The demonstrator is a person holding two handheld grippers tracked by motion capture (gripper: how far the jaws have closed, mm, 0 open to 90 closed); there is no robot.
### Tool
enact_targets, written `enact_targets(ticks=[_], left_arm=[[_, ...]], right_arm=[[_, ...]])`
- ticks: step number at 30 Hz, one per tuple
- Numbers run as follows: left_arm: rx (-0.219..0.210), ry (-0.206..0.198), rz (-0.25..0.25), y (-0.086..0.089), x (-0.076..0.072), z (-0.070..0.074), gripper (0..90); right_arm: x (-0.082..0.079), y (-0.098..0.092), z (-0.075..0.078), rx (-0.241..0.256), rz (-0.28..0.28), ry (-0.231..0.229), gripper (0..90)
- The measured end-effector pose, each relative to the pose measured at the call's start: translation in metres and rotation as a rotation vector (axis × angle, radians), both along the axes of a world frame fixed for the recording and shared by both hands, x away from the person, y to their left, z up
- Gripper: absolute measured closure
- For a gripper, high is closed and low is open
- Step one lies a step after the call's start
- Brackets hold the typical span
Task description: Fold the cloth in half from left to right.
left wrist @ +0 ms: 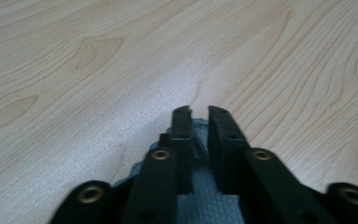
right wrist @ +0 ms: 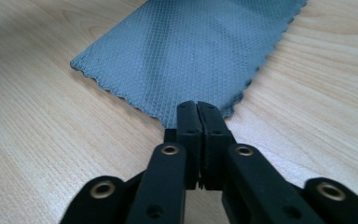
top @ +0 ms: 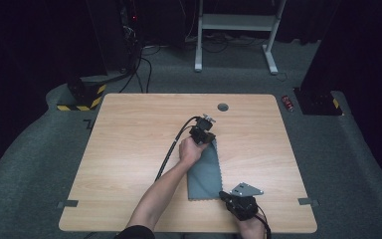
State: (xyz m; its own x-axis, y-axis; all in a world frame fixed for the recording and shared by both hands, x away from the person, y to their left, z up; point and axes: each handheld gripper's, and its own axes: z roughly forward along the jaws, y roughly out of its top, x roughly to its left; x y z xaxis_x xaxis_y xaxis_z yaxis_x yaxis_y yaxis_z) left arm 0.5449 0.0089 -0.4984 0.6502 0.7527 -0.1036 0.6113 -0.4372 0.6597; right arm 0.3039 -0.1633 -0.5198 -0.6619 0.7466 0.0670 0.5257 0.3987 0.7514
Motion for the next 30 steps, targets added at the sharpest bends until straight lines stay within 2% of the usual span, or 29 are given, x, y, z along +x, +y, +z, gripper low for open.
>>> enact_targets(ticks=[2,5,7,10,12,17,20,21,22,23,25,26,27,30], left_arm=[[-0.01,-0.015,0.018,0.002,-0.002,0.004,67.8],[-0.03,-0.062,0.043,0.009,-0.006,0.014,59.1],[-0.032,-0.083,0.055,0.016,-0.008,0.021,55.2],[-0.045,-0.088,0.061,0.023,-0.013,0.026,53.0],[-0.063,-0.087,0.06,0.037,-0.025,0.028,51.9],[-0.049,-0.078,0.052,0.06,-0.055,0.018,50.2],[-0.047,-0.076,0.04,0.07,-0.076,0.009,49.5],[-0.046,-0.077,0.037,0.072,-0.083,0.006,48.9],[-0.046,-0.077,0.037,0.072,-0.083,0.006,48.4],[-0.05,-0.075,0.031,0.076,-0.096,0.001,48.1],[-0.055,-0.081,0.032,0.078,-0.108,-0.003,47.3],[-0.055,-0.081,0.032,0.078,-0.108,-0.003,46.8],[-0.04,-0.099,0.034,0.078,-0.117,-0.007,46.3],[-0.018,-0.117,0.041,0.077,-0.126,-0.009,45.5]], right_arm=[[0.0,-0.001,0.001,0.002,-0.004,-0.001,81.1],[-0.002,-0.006,0.008,0.027,-0.031,-0.045,76.1],[0.0,-0.008,0.014,0.026,-0.043,-0.064,75.2],[0.007,-0.008,0.019,0.012,-0.036,-0.066,74.2],[0.012,-0.005,0.02,0.002,-0.021,-0.064,73.3],[0.03,0.009,0.015,-0.048,0.023,-0.061,71.7],[0.045,0.016,0.014,-0.071,0.024,-0.06,71.8],[0.05,0.018,0.015,-0.075,0.024,-0.062,71.8],[0.05,0.018,0.015,-0.075,0.024,-0.062,71.8],[0.06,0.023,0.016,-0.068,0.016,-0.061,72.4],[0.071,0.027,0.017,-0.064,0.019,-0.053,74.9],[0.071,0.027,0.017,-0.064,0.019,-0.053,74.9],[0.08,0.033,0.018,-0.061,0.018,-0.053,76.6],[0.092,0.043,0.018,-0.073,0.023,-0.043,78.0]])
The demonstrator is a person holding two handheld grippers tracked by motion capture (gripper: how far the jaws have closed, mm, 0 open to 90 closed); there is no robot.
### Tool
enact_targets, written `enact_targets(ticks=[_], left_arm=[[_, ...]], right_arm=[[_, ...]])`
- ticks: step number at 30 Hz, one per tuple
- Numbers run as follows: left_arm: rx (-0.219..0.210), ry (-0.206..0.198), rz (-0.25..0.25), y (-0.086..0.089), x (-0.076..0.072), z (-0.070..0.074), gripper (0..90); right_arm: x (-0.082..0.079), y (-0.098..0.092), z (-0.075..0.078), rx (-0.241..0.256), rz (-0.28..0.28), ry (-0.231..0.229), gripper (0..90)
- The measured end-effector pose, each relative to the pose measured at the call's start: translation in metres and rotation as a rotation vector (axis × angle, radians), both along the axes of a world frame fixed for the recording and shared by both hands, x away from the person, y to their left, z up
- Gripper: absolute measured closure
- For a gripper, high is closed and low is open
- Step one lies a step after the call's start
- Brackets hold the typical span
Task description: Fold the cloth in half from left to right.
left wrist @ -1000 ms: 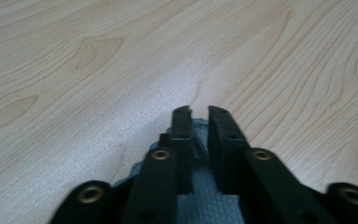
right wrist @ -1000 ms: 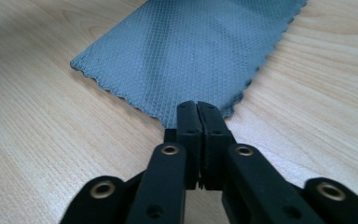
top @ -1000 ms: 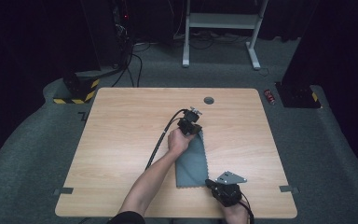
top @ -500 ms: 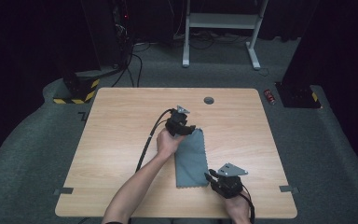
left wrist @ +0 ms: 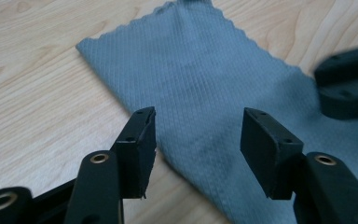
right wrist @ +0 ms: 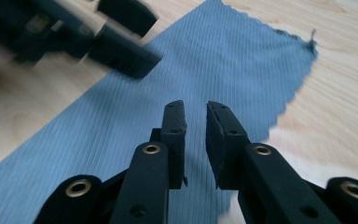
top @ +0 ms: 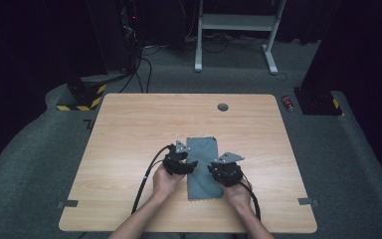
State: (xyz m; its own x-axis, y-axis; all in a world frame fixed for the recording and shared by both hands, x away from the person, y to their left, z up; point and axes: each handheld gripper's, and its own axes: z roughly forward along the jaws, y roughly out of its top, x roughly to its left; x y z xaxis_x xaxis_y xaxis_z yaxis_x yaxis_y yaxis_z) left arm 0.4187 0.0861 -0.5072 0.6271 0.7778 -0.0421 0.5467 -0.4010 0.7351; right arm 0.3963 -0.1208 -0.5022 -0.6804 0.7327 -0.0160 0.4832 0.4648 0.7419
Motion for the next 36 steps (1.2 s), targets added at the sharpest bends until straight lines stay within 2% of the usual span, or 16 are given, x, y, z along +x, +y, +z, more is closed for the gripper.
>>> enact_targets(ticks=[2,5,7,9,12,13,15,17,21,23,26,29,32,34,35,36], left_arm=[[0.013,-0.011,0.001,0.0,-0.002,0.0,45.5],[0.107,-0.033,0.002,-0.001,-0.004,-0.007,45.5],[0.09,-0.042,0.004,0.003,-0.005,-0.011,44.5],[0.06,-0.027,0.016,0.006,-0.004,-0.012,43.9],[0.059,-0.014,0.032,0.007,-0.005,-0.011,43.2],[0.077,-0.023,0.032,0.007,-0.011,-0.008,42.7],[0.035,-0.031,0.018,0.009,-0.022,-0.004,42.3],[0.022,-0.033,0.0,0.011,-0.034,-0.002,42.3],[0.041,-0.022,-0.025,0.01,-0.053,-0.002,41.7],[0.092,-0.042,-0.043,0.009,-0.064,-0.005,41.5],[0.093,-0.047,-0.044,0.012,-0.074,-0.011,41.8],[0.111,-0.052,-0.037,0.016,-0.078,-0.01,41.9],[0.13,-0.047,-0.034,0.018,-0.083,-0.009,42.2],[0.131,-0.042,-0.032,0.018,-0.084,-0.008,42.0],[0.095,-0.048,-0.04,0.018,-0.089,-0.005,42.1],[0.095,-0.048,-0.04,0.018,-0.089,-0.005,42.5]], right_arm=[[0.003,0.003,-0.001,-0.011,0.003,0.002,78.4],[0.017,0.009,-0.008,-0.062,-0.007,0.014,79.2],[0.026,0.005,-0.014,-0.078,-0.031,0.024,78.5],[0.036,-0.001,-0.014,-0.051,-0.072,0.044,79.1],[0.044,-0.002,-0.012,-0.083,-0.081,0.042,78.5],[0.044,-0.002,-0.012,-0.093,-0.082,0.035,78.2],[0.042,-0.002,-0.011,-0.089,-0.083,0.04,77.3],[0.036,-0.003,-0.009,-0.064,-0.066,0.031,76.9],[0.017,-0.004,-0.003,-0.015,-0.005,0.022,75.2],[0.009,-0.006,-0.003,-0.003,0.018,0.024,74.8],[0.002,-0.007,-0.007,-0.025,0.046,0.029,74.6],[0.002,-0.01,-0.014,-0.056,0.028,0.036,76.0],[0.004,-0.016,-0.014,-0.048,-0.001,0.036,78.2],[0.004,-0.018,-0.013,-0.049,-0.02,0.035,78.1],[0.003,-0.02,-0.012,-0.04,-0.019,0.027,77.7],[0.003,-0.02,-0.012,-0.04,-0.019,0.027,77.7]])
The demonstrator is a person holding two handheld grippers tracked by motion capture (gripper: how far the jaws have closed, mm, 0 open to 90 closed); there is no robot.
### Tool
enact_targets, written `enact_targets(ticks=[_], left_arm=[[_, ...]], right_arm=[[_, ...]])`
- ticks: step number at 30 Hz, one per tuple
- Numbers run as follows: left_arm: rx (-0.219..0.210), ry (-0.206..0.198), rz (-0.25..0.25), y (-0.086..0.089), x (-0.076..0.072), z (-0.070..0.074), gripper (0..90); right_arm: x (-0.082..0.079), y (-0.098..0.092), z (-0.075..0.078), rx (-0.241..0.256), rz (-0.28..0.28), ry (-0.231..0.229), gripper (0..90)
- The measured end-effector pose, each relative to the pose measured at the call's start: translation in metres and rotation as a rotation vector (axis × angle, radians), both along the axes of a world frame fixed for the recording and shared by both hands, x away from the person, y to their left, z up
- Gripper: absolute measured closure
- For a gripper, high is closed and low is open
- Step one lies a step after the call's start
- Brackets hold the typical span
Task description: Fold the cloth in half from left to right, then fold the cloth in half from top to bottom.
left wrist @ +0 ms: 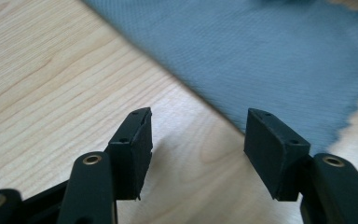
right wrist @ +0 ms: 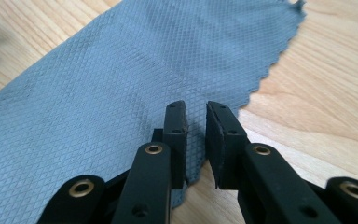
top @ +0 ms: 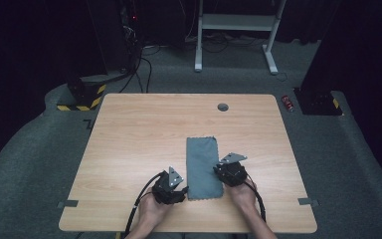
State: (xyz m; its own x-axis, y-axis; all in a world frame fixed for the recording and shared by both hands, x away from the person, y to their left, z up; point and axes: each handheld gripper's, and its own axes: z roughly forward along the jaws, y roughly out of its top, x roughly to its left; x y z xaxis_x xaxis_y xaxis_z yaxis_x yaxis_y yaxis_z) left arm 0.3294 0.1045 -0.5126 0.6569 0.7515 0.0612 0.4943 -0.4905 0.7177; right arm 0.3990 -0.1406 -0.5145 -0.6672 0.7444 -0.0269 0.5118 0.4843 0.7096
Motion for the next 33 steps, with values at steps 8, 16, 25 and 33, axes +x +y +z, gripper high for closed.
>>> enact_targets(ticks=[8,16,25,33], left_arm=[[-0.055,0.061,-0.054,-0.013,-0.005,-0.002,50.1],[-0.06,0.079,-0.123,-0.014,-0.004,-0.004,74.6],[-0.111,0.125,-0.135,-0.009,-0.002,-0.005,87.7],[-0.121,0.13,-0.144,-0.001,-0.005,-0.005,89.1]], right_arm=[[-0.037,-0.007,0.004,0.04,0.061,-0.002,68.6],[-0.052,-0.016,-0.005,0.018,0.047,0.006,65.8],[-0.054,-0.015,-0.004,0.02,0.055,0.018,72.6],[-0.06,-0.012,-0.004,0.014,0.069,0.007,73.3]])
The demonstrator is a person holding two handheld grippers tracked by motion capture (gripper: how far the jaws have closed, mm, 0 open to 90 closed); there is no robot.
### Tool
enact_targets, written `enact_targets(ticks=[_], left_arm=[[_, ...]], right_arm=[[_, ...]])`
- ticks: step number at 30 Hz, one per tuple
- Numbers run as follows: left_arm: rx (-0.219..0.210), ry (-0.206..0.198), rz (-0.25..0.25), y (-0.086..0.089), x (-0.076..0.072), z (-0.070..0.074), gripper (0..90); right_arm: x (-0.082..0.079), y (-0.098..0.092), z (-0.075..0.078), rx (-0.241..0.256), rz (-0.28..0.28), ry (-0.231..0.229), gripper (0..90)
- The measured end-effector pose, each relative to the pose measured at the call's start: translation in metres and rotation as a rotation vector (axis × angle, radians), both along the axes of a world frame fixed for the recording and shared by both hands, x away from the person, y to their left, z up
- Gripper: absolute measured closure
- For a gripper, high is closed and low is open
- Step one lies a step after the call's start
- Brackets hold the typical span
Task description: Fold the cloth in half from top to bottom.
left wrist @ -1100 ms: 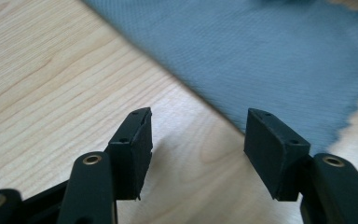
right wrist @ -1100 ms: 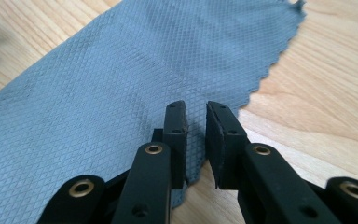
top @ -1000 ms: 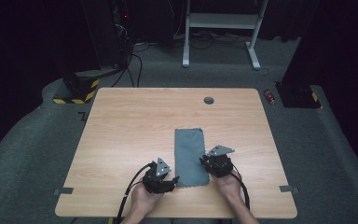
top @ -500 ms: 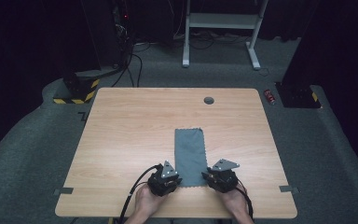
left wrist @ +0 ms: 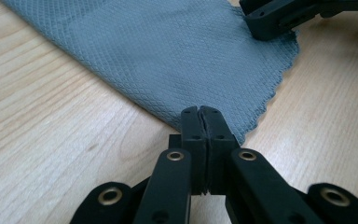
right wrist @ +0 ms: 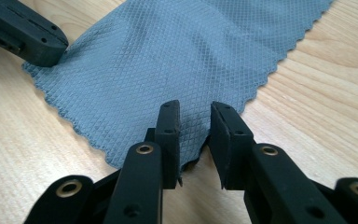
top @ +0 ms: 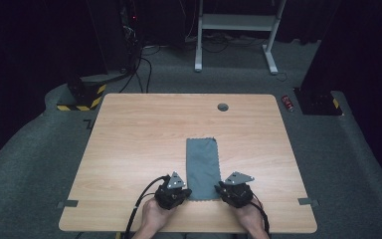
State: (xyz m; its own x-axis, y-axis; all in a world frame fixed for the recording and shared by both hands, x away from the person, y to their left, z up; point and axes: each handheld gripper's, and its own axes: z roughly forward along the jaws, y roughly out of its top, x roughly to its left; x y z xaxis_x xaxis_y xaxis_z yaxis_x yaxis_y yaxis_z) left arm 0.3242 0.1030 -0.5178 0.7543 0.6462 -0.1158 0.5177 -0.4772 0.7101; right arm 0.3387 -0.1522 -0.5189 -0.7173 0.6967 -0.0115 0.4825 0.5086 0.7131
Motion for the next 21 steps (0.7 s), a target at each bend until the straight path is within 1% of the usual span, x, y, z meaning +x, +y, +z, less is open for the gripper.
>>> enact_targets(ticks=[3,6,7,10,13,17,18,20,21], left_arm=[[-0.003,0.003,0.003,0.006,-0.004,0.0,89.2],[0.006,0.002,0.006,0.014,-0.008,0.0,89.2],[0.003,0.006,0.01,0.015,-0.009,0.0,89.2],[0.014,0.008,0.006,0.021,-0.012,0.001,89.2],[0.012,0.015,0.009,0.024,-0.015,0.001,89.1],[0.008,0.023,0.013,0.024,-0.014,0.002,88.0],[0.006,0.012,0.023,0.024,-0.012,0.002,85.8],[-0.004,0.01,0.034,0.024,-0.008,0.001,80.1],[-0.011,0.016,0.042,0.025,-0.005,0.002,77.6]], right_arm=[[-0.003,0.003,0.0,0.006,0.015,0.003,73.3],[-0.007,0.009,0.0,0.0,0.041,-0.003,73.3],[-0.009,0.011,0.0,0.002,0.048,-0.004,73.3],[-0.013,0.016,-0.001,0.008,0.066,-0.006,73.3],[-0.015,0.018,-0.001,0.017,0.076,0.002,73.3],[-0.014,0.018,-0.001,0.015,0.091,0.009,72.9],[-0.011,0.016,-0.001,0.033,0.098,0.016,72.7],[-0.007,0.013,0.0,0.051,0.077,0.013,72.3],[-0.004,0.011,0.001,0.058,0.065,0.01,71.9]])
